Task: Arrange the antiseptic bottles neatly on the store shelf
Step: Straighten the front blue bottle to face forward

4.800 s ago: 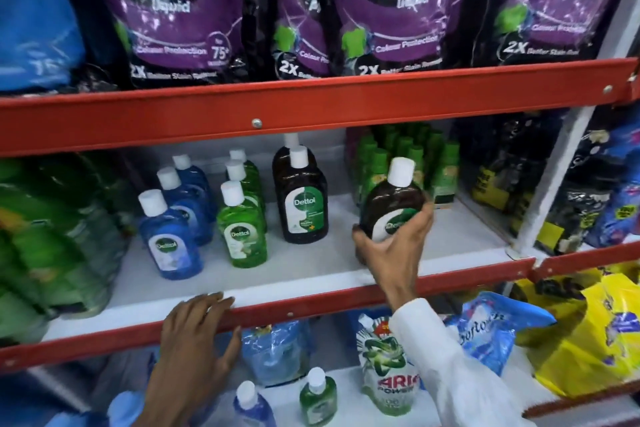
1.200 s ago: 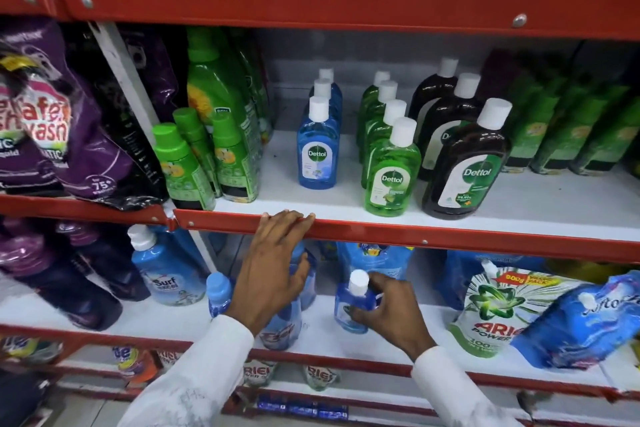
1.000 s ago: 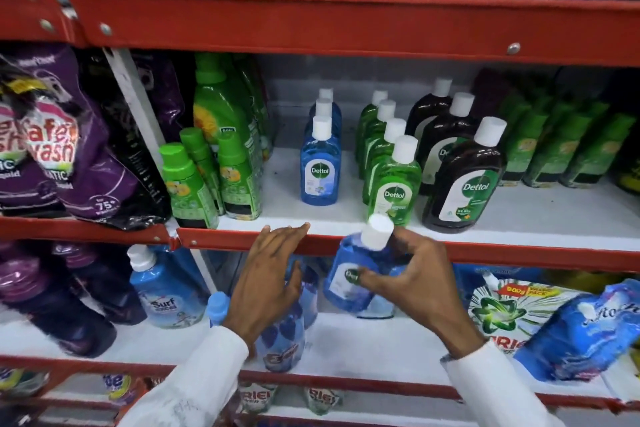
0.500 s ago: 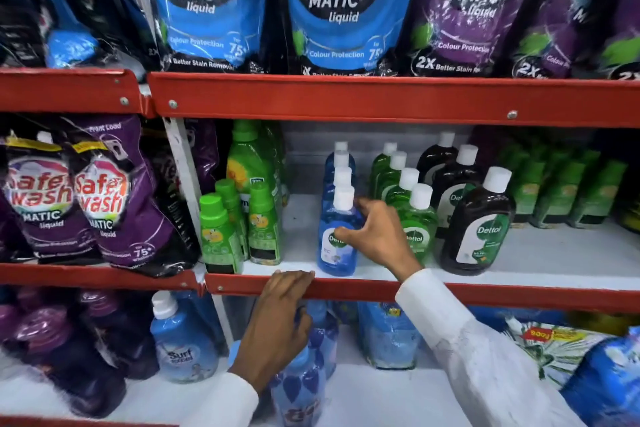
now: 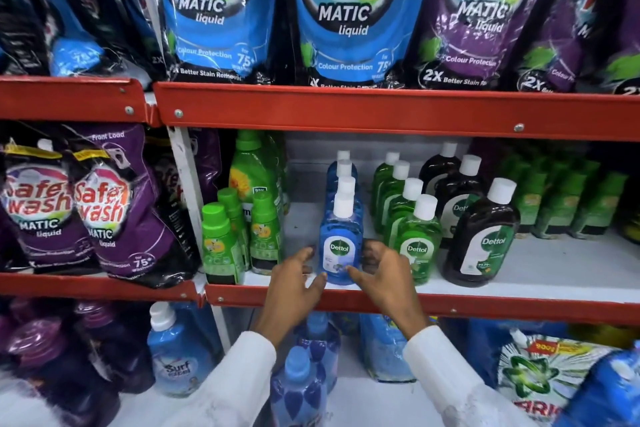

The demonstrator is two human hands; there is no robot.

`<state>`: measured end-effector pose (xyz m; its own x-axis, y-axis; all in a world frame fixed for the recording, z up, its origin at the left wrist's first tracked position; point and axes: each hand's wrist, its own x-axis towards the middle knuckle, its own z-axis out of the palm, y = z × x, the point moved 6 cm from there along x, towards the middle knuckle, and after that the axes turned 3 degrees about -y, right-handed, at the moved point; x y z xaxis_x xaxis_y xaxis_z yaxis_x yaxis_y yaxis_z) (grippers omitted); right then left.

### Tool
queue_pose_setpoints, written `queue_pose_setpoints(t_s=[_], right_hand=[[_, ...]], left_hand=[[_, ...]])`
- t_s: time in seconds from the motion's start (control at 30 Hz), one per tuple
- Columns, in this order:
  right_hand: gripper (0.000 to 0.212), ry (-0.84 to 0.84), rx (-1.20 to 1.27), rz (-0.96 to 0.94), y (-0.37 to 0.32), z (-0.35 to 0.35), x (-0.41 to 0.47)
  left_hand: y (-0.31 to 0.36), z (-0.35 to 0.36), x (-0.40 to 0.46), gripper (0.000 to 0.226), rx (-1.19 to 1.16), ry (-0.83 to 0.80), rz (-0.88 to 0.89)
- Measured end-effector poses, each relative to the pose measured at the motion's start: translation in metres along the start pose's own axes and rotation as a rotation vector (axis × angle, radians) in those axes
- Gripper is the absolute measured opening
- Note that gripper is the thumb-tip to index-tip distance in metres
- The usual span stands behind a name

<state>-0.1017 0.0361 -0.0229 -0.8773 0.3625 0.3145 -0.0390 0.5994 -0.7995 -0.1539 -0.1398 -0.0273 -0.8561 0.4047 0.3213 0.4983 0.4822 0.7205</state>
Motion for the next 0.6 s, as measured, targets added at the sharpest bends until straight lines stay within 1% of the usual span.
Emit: queue_pose_setpoints(t_s=[0.07, 0.17, 0.33, 0.6], right_hand=[[0.033, 0.003, -0.032, 0.005, 0.008, 0.005, -0.003], [0.033, 0.029, -0.039, 0.003, 0.017, 0.006, -0.004], [0.029, 0.090, -0.034, 0.000, 0.019, 0.002, -0.006], [0.029, 0.095, -0.023, -0.009, 0.024, 0.002, -0.003]], left_hand=[[-0.002, 0.007, 0.013, 0.037, -0.050, -0.037, -0.049], [-0.009, 0.011, 0.022, 0.028, -0.083, 0.014, -0.073], [-0.011, 0.015, 0.021, 0.027, -0.146, 0.040, -0.061], [-0.014, 0.018, 0.020, 0.029, -0.197, 0.049, -0.056]])
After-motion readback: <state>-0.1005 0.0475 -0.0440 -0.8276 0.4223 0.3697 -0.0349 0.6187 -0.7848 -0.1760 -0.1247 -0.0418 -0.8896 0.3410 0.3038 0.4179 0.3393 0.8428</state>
